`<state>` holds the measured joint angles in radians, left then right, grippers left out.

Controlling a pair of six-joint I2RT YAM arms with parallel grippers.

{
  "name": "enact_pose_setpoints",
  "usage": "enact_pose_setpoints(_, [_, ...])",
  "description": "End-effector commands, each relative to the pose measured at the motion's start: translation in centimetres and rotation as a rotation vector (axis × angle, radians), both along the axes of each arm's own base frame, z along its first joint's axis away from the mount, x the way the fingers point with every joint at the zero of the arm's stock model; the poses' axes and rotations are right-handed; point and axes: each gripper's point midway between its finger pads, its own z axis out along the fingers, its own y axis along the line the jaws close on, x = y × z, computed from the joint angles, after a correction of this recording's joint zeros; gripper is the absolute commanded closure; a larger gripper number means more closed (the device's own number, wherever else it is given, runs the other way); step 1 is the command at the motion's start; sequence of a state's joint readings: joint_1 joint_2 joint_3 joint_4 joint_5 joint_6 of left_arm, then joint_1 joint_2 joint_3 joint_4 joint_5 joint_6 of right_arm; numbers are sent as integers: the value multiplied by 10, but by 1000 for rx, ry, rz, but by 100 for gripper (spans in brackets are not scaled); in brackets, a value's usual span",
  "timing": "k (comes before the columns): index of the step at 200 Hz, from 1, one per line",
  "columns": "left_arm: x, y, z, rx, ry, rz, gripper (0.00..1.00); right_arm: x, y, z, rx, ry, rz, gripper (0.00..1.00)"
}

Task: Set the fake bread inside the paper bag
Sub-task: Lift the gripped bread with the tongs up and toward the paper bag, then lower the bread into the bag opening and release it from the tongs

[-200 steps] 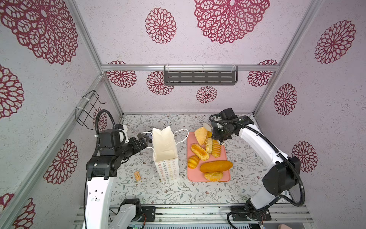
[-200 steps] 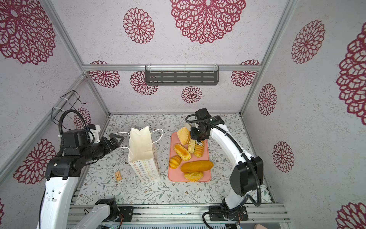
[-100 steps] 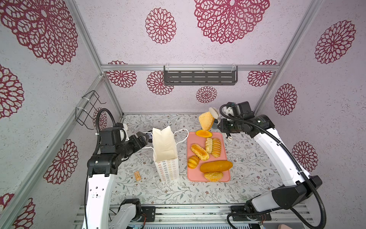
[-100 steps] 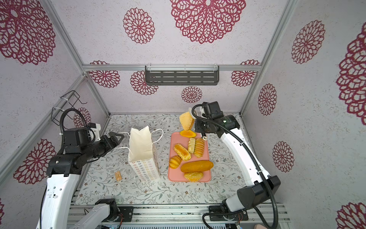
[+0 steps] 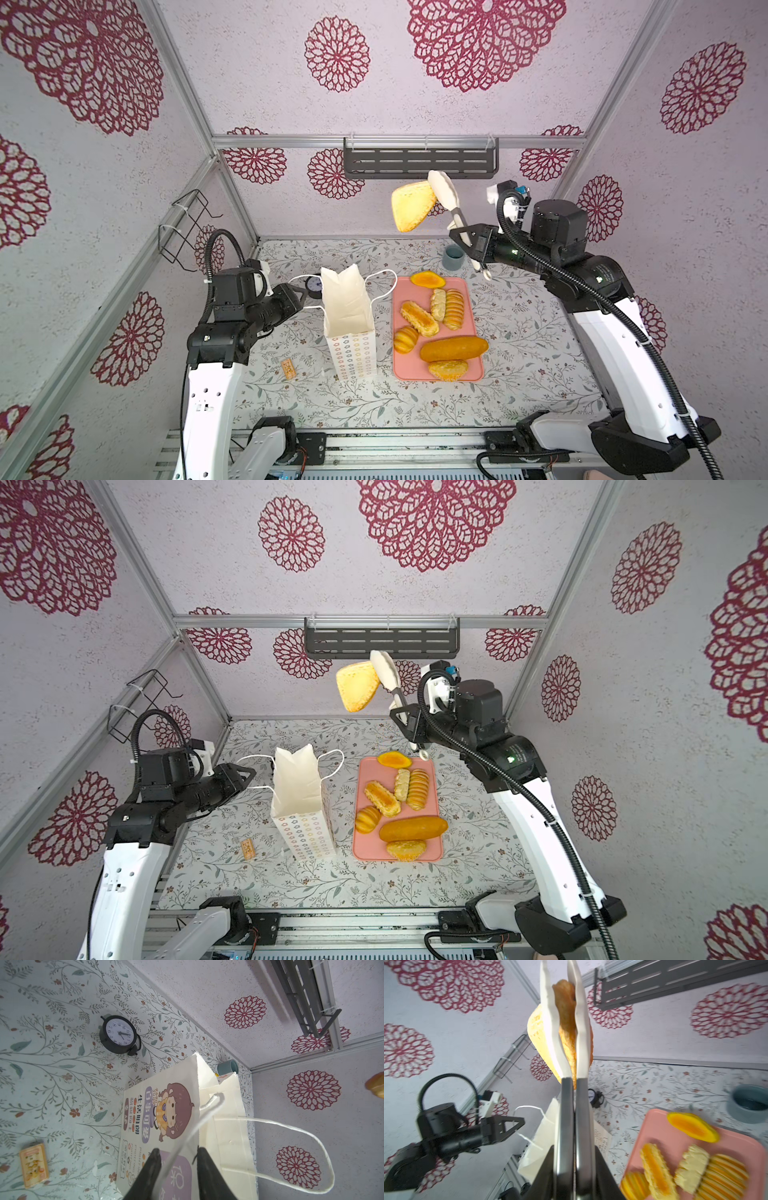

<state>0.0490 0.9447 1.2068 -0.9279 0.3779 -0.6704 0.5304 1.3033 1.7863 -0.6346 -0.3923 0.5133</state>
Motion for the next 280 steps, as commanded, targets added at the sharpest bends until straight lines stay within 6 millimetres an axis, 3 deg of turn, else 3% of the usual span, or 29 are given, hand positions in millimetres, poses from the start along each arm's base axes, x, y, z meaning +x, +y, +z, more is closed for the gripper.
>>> enact_pose_setpoints(1, [4,1,0,-5,-15,3,79,-28,34,37,116,-87,158,100])
enact_pose_setpoints(28, [3,1,-1,-6,-12,2,88,-47,66,18,48,-56,234,100])
enact_pose_setpoints(54, [3,1,-3,-7,-11,2,94,-59,83,-7,-61,-37,237,100])
enact_pose_setpoints(115, [3,0,-3,-10,-10,-2,100,-81,95,-59,-254,20,227,100])
enact_pose_setpoints(207, [3,-3,1,-20,-28,-16,100,-89,99,-96,-384,55,205,100])
enact_pose_setpoints(280, [3,-5,2,-26,-30,-29,100,-87,104,-98,-390,48,202,60])
